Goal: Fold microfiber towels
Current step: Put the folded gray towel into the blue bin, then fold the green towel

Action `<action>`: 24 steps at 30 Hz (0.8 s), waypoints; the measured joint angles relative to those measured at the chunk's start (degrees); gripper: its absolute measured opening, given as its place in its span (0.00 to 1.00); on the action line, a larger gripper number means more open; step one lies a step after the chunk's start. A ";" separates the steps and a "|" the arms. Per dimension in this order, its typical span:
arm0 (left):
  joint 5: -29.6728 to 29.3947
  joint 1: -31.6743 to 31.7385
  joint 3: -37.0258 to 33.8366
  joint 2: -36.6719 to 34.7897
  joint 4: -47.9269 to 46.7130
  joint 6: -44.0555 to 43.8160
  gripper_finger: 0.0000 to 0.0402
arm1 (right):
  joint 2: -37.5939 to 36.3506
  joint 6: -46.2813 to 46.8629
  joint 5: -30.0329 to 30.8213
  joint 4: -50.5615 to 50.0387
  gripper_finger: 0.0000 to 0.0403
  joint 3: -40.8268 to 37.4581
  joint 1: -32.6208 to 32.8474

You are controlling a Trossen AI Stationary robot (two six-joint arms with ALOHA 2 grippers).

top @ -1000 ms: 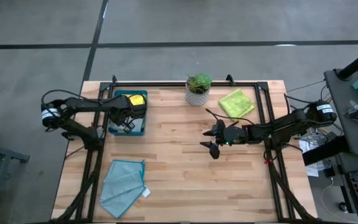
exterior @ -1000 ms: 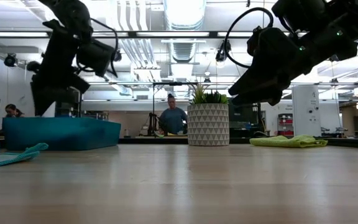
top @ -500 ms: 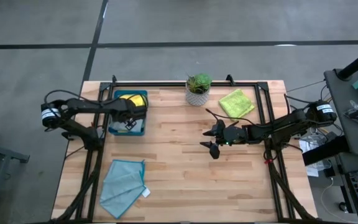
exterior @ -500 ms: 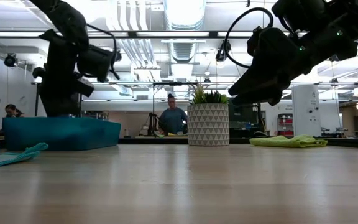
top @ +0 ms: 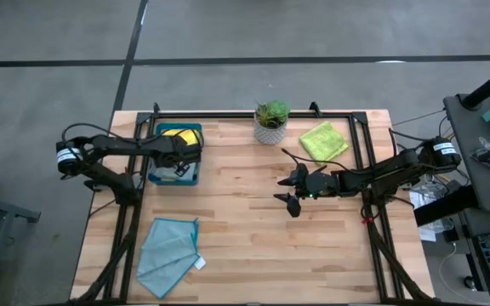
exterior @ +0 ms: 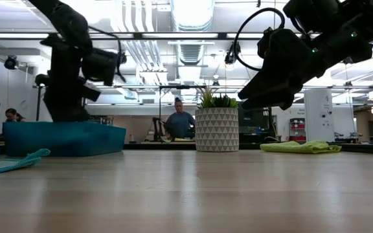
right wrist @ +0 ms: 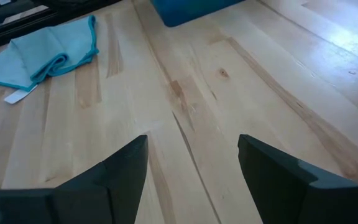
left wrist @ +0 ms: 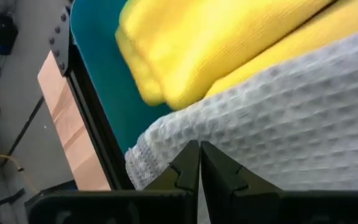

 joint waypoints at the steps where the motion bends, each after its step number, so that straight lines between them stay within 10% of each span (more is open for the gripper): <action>1: 0.74 -0.20 0.83 -0.01 0.00 0.86 0.00 | 0.00 0.02 0.00 0.00 0.59 0.00 0.00; 11: 15.52 -2.37 4.44 -0.01 10.76 7.66 0.00 | 0.00 0.02 0.00 0.00 0.59 0.00 0.00; 24: 10.57 -10.60 8.48 -4.95 18.49 8.51 0.00 | -1.88 11.26 -0.04 -7.43 0.59 0.07 -3.68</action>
